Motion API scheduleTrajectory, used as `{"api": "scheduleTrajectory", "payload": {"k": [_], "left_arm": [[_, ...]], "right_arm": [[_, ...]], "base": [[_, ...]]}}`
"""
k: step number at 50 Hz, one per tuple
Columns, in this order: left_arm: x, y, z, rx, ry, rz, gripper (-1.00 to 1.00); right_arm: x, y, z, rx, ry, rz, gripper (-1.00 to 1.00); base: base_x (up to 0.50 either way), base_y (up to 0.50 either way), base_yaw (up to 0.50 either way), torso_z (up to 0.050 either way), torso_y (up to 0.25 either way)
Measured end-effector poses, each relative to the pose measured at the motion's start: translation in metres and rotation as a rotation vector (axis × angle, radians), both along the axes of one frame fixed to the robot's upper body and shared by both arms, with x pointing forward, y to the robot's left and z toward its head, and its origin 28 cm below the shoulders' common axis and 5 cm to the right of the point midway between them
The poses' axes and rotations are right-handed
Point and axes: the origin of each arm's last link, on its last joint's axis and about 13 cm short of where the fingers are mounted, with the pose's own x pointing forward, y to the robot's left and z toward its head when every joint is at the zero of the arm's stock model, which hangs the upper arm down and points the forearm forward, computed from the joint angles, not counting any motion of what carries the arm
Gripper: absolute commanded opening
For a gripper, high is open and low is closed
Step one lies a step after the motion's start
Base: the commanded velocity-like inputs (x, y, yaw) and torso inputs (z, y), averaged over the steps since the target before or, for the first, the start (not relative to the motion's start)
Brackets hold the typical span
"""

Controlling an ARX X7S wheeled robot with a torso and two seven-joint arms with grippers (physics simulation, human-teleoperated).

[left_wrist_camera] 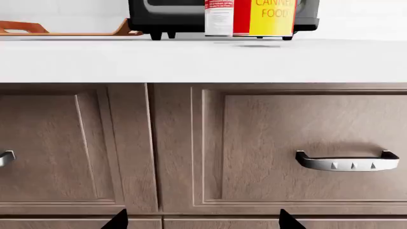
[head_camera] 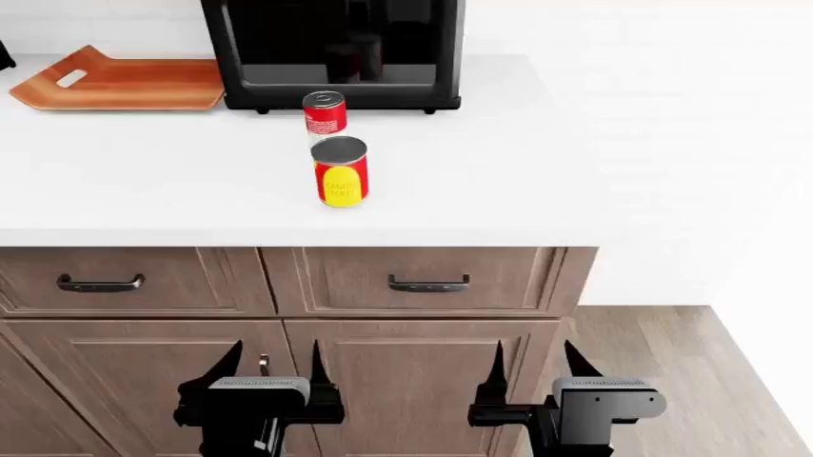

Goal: Pick the cans from the counter and place them in their designated side in the cabinet.

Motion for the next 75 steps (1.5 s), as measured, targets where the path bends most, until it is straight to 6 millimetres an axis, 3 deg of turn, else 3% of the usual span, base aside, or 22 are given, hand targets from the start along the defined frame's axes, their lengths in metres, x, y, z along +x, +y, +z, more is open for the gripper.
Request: {"api": "scheduleTrajectory", "payload": {"k": [35,60,75], "left_arm": [[-0.0005,-0.0001,0.0011,0.005,-0.005,-0.012,1.00],[0.0009,0.0006,0.0012,0.016,-0.014,-0.004,1.00],[-0.0002,0.0010,0.0044,0.023,-0.023,-0.068,1.00]], "right_arm": [[-0.0009,0.0019,-0.0008,-0.009,0.000,0.015,1.00],[-0.0005,0.0034,-0.0015,-0.004,0.002,0.035,1.00],[0.0008,0.0046,0.0015,0.017,0.004,0.070,1.00]], "base": [[0.00,0.00,0.00,0.000,0.000],[0.02,0.49,0.00,0.000,0.000],[0.00,0.00,0.00,0.000,0.000]]}}
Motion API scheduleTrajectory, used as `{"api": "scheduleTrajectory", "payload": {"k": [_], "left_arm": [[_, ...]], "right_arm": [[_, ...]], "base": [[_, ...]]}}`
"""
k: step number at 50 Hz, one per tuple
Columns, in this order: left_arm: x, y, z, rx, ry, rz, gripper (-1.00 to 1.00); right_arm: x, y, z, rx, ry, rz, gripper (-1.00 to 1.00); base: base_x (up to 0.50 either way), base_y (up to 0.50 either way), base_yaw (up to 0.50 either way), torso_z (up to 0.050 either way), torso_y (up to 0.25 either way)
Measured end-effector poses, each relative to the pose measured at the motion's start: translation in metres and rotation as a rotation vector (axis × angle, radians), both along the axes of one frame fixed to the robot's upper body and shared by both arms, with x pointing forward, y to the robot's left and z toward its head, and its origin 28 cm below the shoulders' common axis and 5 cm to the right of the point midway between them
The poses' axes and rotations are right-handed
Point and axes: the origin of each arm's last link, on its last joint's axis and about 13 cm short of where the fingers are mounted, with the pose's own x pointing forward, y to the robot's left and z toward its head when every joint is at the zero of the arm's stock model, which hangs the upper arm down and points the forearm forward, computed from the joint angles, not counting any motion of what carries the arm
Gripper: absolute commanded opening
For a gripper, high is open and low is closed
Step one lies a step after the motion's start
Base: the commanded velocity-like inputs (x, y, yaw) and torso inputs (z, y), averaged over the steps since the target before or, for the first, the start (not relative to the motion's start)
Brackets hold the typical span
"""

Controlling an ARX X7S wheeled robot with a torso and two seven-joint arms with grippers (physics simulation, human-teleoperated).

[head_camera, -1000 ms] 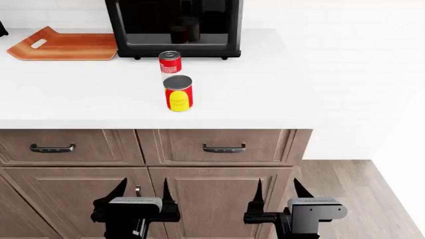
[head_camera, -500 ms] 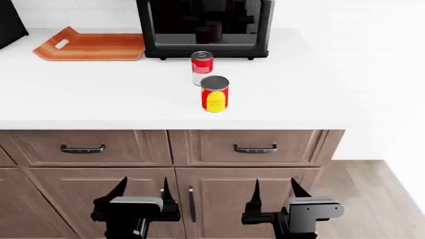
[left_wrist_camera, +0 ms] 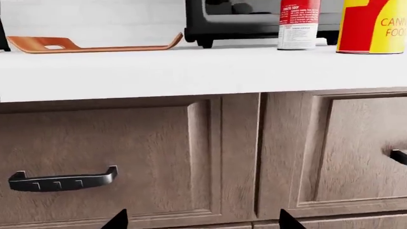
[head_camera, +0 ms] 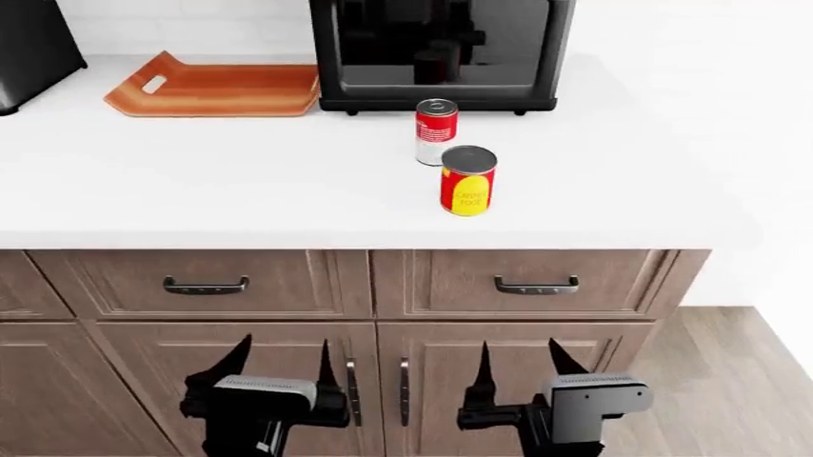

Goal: Pick the cans from the counter and place them in their designated side in the cabinet.

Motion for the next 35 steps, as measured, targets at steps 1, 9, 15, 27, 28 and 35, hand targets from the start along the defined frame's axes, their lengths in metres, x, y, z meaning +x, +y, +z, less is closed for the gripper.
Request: {"api": "scheduleTrajectory", "payload": {"k": [1,9,15,27,28,35], "left_arm": [[0.001,0.000,0.001,0.002,-0.003,-0.010,1.00],[0.014,0.005,0.016,0.046,-0.017,-0.090,1.00],[0.027,0.012,0.032,0.082,-0.012,-0.152,1.00],[0.051,0.023,0.077,0.136,-0.007,-0.231,1.00],[0.053,0.024,0.081,0.139,-0.007,-0.235,1.00],[0.064,0.031,0.113,0.151,-0.013,-0.259,1.00]], "right_arm": [[0.000,0.000,0.001,0.000,-0.001,0.007,1.00],[0.003,-0.008,0.020,-0.023,-0.015,0.044,1.00],[0.011,-0.015,0.042,-0.046,-0.011,0.052,1.00],[0.029,-0.031,0.100,-0.081,-0.025,0.088,1.00],[0.030,-0.032,0.106,-0.082,-0.027,0.094,1.00],[0.034,-0.039,0.148,-0.100,-0.039,0.136,1.00]], "base": [[0.00,0.00,0.00,0.000,0.000],[0.00,0.00,0.00,0.000,0.000],[0.00,0.00,0.00,0.000,0.000],[0.00,0.00,0.00,0.000,0.000],[0.00,0.00,0.00,0.000,0.000],[0.00,0.00,0.00,0.000,0.000]]}}
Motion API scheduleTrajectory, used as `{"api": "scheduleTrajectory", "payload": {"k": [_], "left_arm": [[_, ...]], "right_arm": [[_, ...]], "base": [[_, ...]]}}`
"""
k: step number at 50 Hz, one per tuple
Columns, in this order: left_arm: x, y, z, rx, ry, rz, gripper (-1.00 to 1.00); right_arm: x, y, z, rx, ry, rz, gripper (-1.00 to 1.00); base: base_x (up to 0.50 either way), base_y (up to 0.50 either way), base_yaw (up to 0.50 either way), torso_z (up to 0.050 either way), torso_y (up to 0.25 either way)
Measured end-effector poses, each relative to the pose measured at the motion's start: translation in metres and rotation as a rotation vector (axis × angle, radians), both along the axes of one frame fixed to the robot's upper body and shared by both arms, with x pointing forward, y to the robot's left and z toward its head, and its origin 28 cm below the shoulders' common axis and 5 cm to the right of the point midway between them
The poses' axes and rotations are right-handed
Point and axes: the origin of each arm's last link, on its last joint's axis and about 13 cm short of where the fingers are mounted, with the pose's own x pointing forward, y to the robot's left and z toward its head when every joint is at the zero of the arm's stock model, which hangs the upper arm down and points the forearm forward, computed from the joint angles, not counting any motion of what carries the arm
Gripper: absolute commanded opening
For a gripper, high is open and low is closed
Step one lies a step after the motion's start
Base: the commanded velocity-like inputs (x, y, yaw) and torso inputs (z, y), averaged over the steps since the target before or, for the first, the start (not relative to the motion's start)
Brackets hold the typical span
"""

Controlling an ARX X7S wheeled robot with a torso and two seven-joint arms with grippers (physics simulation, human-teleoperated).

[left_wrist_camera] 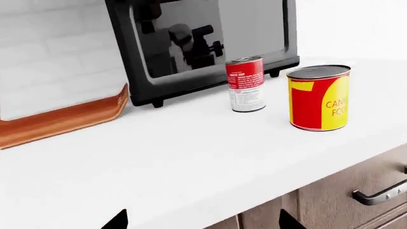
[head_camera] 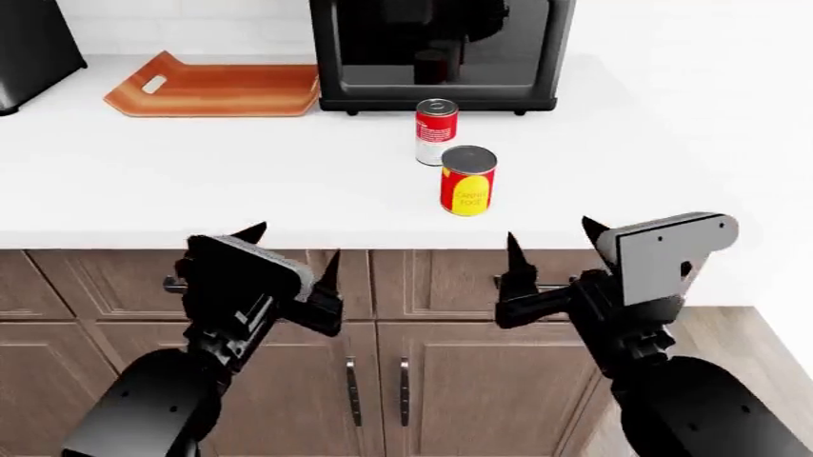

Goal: Pick the cans from the counter and place them in their designated side in the cabinet.

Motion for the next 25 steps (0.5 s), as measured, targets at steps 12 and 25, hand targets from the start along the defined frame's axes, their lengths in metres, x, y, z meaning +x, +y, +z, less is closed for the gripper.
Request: {"api": "scheduleTrajectory", "payload": {"k": [12,25], "left_arm": [[0.011,0.006,0.043,0.016,-0.019,-0.026,1.00],[0.014,0.009,0.063,0.024,-0.030,-0.036,1.00]], "right_arm": [[0.007,-0.003,0.056,0.016,0.017,0.083,1.00],[0.011,-0.003,0.080,0.012,0.026,0.137,1.00]], "base": [[0.00,0.00,0.00,0.000,0.000],[0.07,-0.01,0.00,0.000,0.000]]}}
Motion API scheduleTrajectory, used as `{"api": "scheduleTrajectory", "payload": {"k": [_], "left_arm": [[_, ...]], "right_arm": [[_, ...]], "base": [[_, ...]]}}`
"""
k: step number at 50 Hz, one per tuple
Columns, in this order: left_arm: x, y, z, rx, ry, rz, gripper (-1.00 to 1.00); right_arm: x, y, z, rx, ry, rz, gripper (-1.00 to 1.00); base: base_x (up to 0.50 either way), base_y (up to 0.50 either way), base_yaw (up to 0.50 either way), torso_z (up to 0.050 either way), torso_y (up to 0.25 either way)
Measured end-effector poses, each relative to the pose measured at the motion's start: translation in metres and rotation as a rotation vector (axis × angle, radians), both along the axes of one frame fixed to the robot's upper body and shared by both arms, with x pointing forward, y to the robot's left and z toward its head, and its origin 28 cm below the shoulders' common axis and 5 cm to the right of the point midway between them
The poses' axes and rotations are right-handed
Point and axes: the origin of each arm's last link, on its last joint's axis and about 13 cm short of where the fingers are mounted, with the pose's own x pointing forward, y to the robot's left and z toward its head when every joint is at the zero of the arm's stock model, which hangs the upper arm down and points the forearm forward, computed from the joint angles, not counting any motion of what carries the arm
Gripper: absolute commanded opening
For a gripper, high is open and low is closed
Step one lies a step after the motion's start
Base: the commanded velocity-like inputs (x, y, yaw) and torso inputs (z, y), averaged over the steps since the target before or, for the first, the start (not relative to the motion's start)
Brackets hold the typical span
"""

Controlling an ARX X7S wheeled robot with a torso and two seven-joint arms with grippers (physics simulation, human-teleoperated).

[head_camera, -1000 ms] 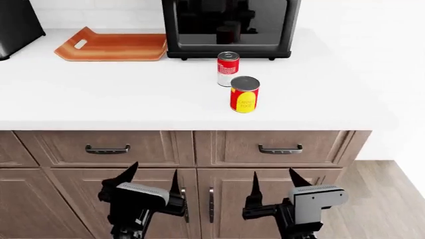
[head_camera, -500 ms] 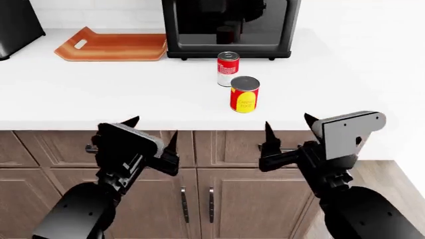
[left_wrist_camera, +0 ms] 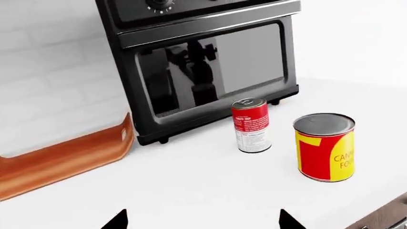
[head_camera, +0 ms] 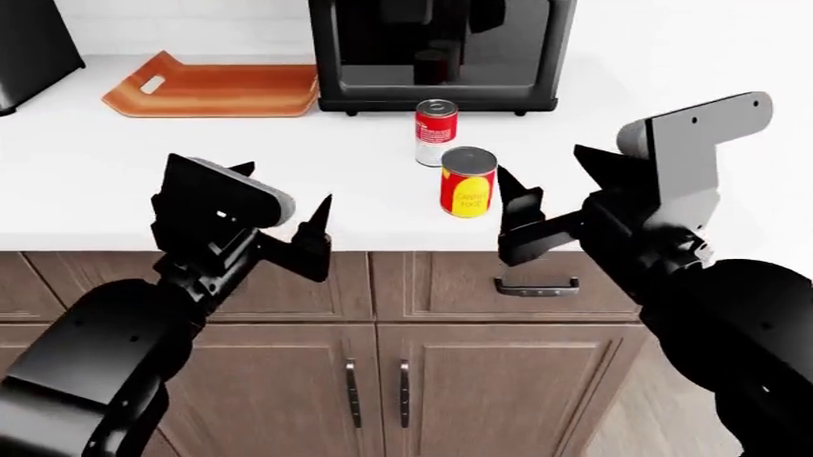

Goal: Pick the cans from the counter and place them in their designated side in the cabinet.

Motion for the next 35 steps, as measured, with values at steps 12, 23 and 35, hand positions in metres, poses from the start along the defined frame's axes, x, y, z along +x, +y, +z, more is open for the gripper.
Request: {"api": "scheduleTrajectory", "payload": {"k": [12,23,35], "left_arm": [[0.002,0.001,0.008,-0.005,-0.012,0.005,1.00],[0.003,0.002,0.011,-0.008,-0.023,0.009,1.00],[0.003,0.002,0.013,-0.011,-0.030,0.011,1.00]], "right_arm": [[0.001,0.000,0.008,-0.019,0.007,0.018,1.00],[0.000,0.004,0.007,-0.040,0.013,0.044,1.00],[-0.007,0.011,0.006,-0.016,0.081,0.098,1.00]], "base": [[0.50,-0.03,0.00,0.000,0.000],[0.05,0.00,0.00,0.000,0.000],[0.00,0.00,0.00,0.000,0.000]]}}
